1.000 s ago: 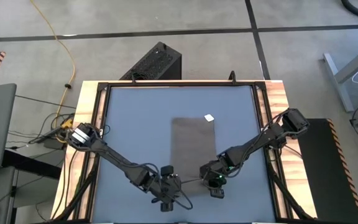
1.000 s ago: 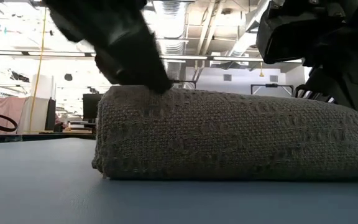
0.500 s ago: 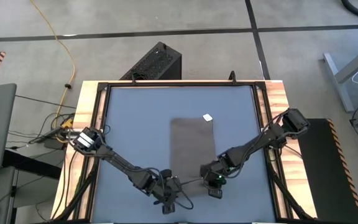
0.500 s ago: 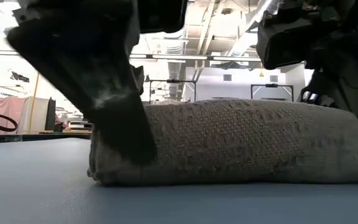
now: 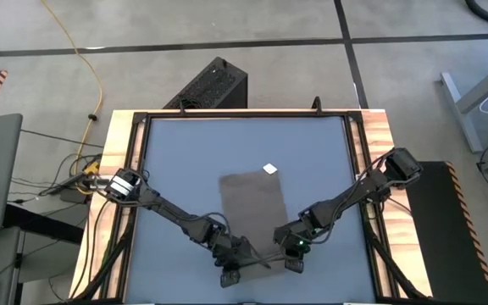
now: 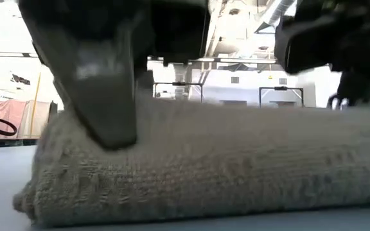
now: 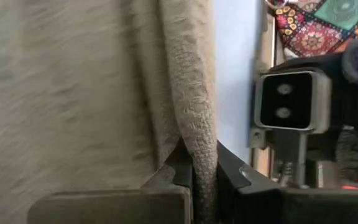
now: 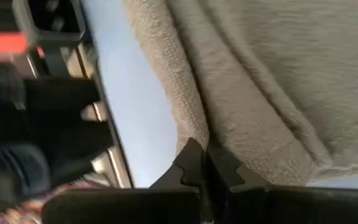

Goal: Roll towel
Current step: Roll the grey towel

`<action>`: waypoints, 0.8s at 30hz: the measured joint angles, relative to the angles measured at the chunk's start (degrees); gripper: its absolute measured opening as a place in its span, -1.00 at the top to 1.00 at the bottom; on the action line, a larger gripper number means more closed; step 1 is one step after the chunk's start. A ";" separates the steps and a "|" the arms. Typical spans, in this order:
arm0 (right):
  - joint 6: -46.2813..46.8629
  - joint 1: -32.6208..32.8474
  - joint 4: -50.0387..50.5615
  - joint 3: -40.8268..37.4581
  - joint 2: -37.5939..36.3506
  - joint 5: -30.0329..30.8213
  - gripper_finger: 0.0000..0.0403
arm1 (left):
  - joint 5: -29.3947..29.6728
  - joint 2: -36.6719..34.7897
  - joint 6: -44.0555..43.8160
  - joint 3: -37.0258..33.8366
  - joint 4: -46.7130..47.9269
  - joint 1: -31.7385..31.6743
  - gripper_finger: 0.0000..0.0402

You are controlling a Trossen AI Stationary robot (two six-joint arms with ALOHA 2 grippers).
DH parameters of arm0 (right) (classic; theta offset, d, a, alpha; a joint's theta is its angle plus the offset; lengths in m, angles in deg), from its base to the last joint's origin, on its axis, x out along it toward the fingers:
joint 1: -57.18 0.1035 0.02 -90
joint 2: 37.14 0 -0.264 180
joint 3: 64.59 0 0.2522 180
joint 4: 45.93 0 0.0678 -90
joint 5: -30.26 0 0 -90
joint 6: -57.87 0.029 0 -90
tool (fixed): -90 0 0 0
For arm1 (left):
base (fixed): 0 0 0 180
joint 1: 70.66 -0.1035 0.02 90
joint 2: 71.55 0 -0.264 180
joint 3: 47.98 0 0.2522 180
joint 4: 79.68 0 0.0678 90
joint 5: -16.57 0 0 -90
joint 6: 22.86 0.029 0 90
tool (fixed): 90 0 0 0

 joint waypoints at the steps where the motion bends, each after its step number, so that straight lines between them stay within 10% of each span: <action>1: 1.61 -0.31 -1.67 -1.46 0.01 -0.14 0.90 | -0.89 0.00 -0.81 -0.89 -0.18 -0.38 0.98; 24: 11.98 -8.21 -17.21 -10.03 5.31 -10.00 0.91 | -5.03 -6.34 -4.74 -5.79 2.63 -2.93 0.45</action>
